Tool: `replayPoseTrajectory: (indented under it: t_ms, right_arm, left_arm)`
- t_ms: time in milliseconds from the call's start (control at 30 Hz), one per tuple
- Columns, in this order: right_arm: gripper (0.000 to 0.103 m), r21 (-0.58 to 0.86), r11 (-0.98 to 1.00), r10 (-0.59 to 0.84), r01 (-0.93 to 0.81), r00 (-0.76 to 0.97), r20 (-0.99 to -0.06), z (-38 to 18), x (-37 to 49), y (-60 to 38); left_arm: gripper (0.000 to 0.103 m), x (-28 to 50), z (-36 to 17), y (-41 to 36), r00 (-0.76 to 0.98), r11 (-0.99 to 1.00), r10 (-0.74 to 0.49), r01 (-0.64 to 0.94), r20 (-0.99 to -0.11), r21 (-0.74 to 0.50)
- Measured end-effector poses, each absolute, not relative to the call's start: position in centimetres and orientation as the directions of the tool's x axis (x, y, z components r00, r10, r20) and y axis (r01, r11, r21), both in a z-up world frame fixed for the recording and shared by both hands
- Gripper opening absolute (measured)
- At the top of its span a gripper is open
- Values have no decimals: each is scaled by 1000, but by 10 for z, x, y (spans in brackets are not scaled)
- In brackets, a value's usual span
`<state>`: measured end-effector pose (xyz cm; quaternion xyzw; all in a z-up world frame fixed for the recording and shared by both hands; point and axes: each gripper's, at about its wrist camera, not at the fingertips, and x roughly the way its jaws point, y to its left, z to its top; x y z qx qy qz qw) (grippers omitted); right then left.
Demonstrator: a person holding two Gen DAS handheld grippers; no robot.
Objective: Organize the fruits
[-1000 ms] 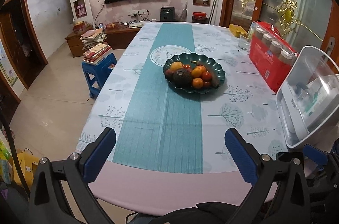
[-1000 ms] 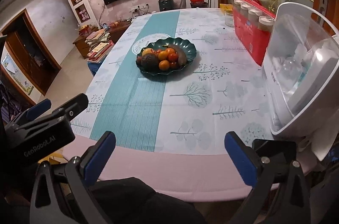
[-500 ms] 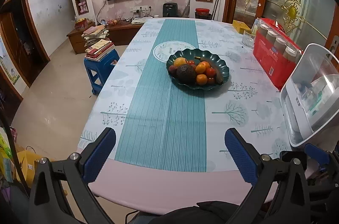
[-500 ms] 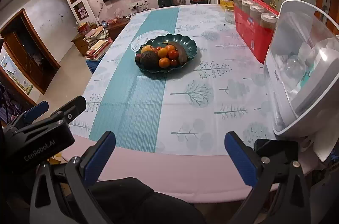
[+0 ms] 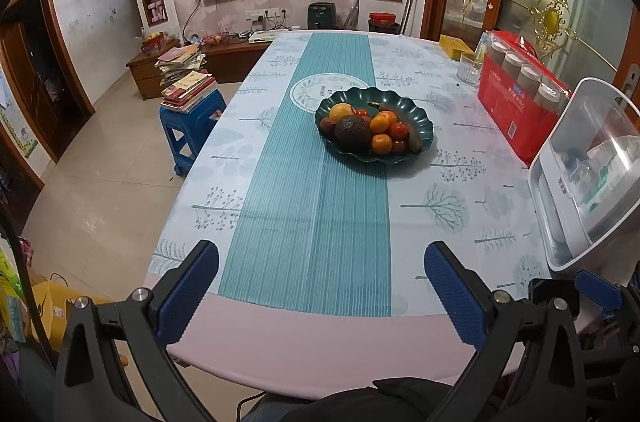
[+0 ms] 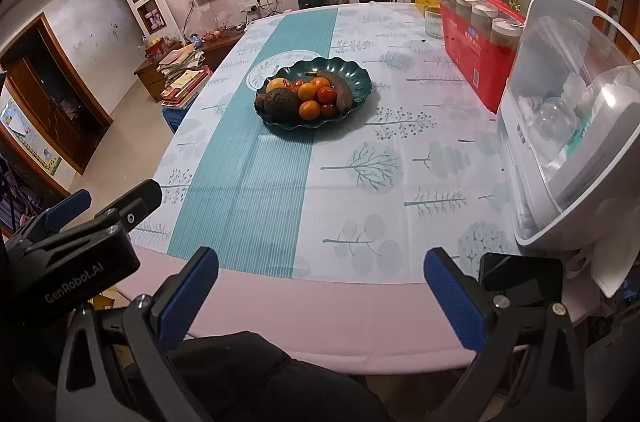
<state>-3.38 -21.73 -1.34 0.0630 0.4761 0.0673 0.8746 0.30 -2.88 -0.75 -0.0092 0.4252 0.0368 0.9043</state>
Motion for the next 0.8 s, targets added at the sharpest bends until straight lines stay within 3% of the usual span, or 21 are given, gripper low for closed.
replayPoseTrajectory:
  t_ms: [800]
  right_arm:
    - [103, 168, 984, 172, -55, 522, -835, -17, -43, -217]
  left_arm:
    - [102, -7, -12, -30, 624, 997, 61, -72, -779, 21]
